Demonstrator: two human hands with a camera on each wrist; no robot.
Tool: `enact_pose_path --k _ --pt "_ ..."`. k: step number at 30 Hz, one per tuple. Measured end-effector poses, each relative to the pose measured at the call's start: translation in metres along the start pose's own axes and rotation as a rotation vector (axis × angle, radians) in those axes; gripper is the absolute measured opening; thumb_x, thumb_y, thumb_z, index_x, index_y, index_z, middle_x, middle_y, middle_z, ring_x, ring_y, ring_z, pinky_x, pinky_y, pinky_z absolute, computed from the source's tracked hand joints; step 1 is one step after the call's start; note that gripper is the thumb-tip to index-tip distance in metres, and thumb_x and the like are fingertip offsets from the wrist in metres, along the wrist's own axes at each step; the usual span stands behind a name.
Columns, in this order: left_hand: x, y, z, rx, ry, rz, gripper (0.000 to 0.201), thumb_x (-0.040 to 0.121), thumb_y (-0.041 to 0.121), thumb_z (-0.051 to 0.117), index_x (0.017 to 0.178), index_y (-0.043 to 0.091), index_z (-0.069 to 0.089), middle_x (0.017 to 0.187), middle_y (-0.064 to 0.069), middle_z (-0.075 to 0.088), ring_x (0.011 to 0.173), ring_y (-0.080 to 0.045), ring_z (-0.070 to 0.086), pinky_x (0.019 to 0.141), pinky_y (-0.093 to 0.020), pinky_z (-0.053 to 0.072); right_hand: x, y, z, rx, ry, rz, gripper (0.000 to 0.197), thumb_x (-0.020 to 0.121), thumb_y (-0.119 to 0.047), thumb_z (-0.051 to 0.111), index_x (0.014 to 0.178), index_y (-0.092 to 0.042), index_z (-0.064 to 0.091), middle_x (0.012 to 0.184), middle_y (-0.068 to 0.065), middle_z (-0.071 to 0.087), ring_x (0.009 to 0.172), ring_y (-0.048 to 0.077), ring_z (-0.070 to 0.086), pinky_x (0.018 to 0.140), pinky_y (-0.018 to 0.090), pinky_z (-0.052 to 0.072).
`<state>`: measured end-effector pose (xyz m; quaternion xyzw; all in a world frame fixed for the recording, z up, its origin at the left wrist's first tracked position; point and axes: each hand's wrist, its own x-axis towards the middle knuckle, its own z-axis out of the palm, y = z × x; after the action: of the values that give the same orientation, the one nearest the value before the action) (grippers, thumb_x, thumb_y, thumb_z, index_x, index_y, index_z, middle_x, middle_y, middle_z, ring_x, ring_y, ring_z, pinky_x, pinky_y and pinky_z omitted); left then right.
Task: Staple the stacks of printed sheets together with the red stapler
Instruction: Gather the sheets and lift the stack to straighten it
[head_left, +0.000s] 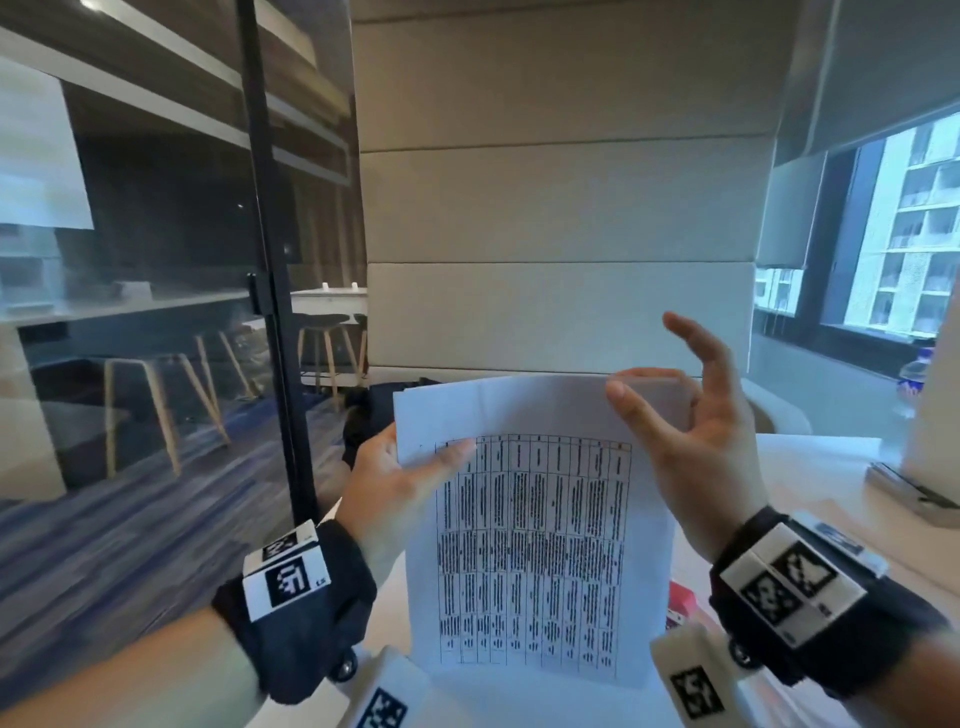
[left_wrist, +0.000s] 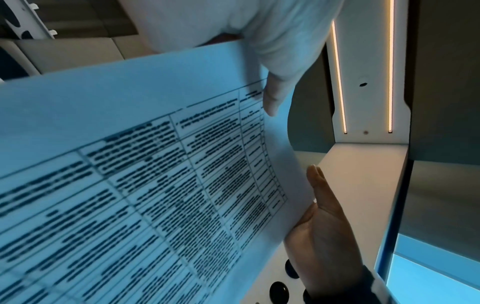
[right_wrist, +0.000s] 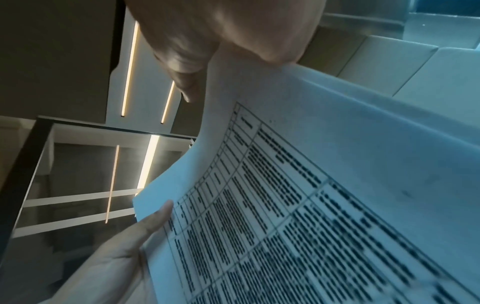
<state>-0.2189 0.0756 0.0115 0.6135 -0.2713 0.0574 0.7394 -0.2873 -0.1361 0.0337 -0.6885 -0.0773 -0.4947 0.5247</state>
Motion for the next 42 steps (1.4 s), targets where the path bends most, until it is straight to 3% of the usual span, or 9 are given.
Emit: enact_pose_path --k 3,9,15,19,28,34,37,40,42 --pt "-0.009 -0.007 -0.001 0.019 -0.033 -0.013 0.023 0.083 0.01 0.066 0.104 0.02 0.067 0.101 0.01 0.074 0.095 -0.002 0.068 0.071 -0.006 0.049 -0.009 0.004 0.001 -0.04 0.027 0.032 0.049 0.077 -0.023 0.078 0.12 -0.032 0.057 0.103 -0.018 0.06 0.088 -0.004 0.053 0.097 0.037 0.043" --pt "-0.015 -0.02 -0.006 0.051 -0.043 -0.023 0.02 0.086 0.012 0.063 0.101 0.024 0.068 0.097 0.022 0.072 0.092 0.01 0.065 0.069 0.0 0.044 -0.016 0.017 -0.004 0.277 -0.128 0.373 0.045 0.049 -0.038 0.089 0.083 -0.012 0.077 0.088 0.011 0.076 0.078 0.021 0.071 0.081 0.041 0.058" --pt "-0.01 -0.019 -0.004 0.026 -0.107 -0.02 0.024 0.084 0.008 0.064 0.105 0.017 0.068 0.1 0.013 0.073 0.093 0.003 0.067 0.069 -0.003 0.046 -0.009 0.019 -0.008 0.375 -0.14 0.404 0.03 0.057 -0.024 0.081 0.083 -0.009 0.077 0.091 0.014 0.075 0.082 0.024 0.071 0.084 0.044 0.056" --pt "-0.01 -0.018 -0.005 0.04 -0.135 -0.011 0.03 0.079 0.009 0.067 0.109 0.013 0.068 0.103 0.009 0.074 0.097 -0.003 0.068 0.072 -0.007 0.049 -0.007 0.013 -0.004 0.383 -0.15 0.363 0.038 0.066 -0.021 0.076 0.102 -0.013 0.069 0.099 0.008 0.075 0.09 0.023 0.072 0.081 0.038 0.057" --pt "-0.005 -0.023 -0.007 -0.015 -0.116 -0.037 0.035 0.075 0.016 0.072 0.11 0.014 0.068 0.107 0.002 0.073 0.103 -0.014 0.067 0.083 -0.02 0.054 -0.008 0.015 -0.004 0.323 -0.131 0.384 0.046 0.059 -0.024 0.079 0.102 -0.013 0.067 0.094 0.007 0.075 0.082 0.021 0.071 0.081 0.044 0.055" --pt "0.005 -0.015 -0.009 -0.08 -0.088 0.024 0.046 0.064 0.02 0.079 0.108 0.016 0.064 0.096 0.002 0.073 0.09 -0.01 0.068 0.071 -0.019 0.054 -0.005 0.008 -0.006 0.221 -0.033 0.114 0.083 0.068 -0.022 0.082 0.136 -0.042 0.038 0.107 0.003 0.064 0.097 0.026 0.063 0.095 0.052 0.05" --pt "0.008 -0.01 -0.005 -0.055 -0.078 0.06 0.036 0.07 0.012 0.078 0.104 0.016 0.066 0.096 0.001 0.074 0.091 -0.011 0.069 0.075 -0.02 0.054 0.0 0.006 -0.003 0.008 -0.038 -0.013 0.059 0.075 -0.024 0.081 0.124 -0.041 0.053 0.114 -0.01 0.061 0.104 0.018 0.059 0.099 0.054 0.046" --pt "0.008 -0.01 -0.005 -0.039 -0.06 0.063 0.035 0.073 0.015 0.068 0.107 0.013 0.067 0.103 -0.003 0.074 0.098 -0.018 0.068 0.085 -0.028 0.055 0.003 0.008 0.0 0.038 0.011 -0.007 0.03 0.078 -0.016 0.079 0.101 -0.031 0.068 0.093 0.001 0.067 0.082 0.019 0.06 0.086 0.058 0.05" --pt "0.006 -0.012 -0.007 -0.031 -0.067 0.042 0.036 0.074 0.017 0.067 0.109 0.012 0.066 0.107 -0.006 0.072 0.102 -0.022 0.067 0.09 -0.033 0.054 0.0 0.01 -0.001 0.033 0.012 -0.016 0.033 0.076 -0.019 0.08 0.103 -0.033 0.066 0.084 0.011 0.067 0.076 0.029 0.061 0.08 0.059 0.051"
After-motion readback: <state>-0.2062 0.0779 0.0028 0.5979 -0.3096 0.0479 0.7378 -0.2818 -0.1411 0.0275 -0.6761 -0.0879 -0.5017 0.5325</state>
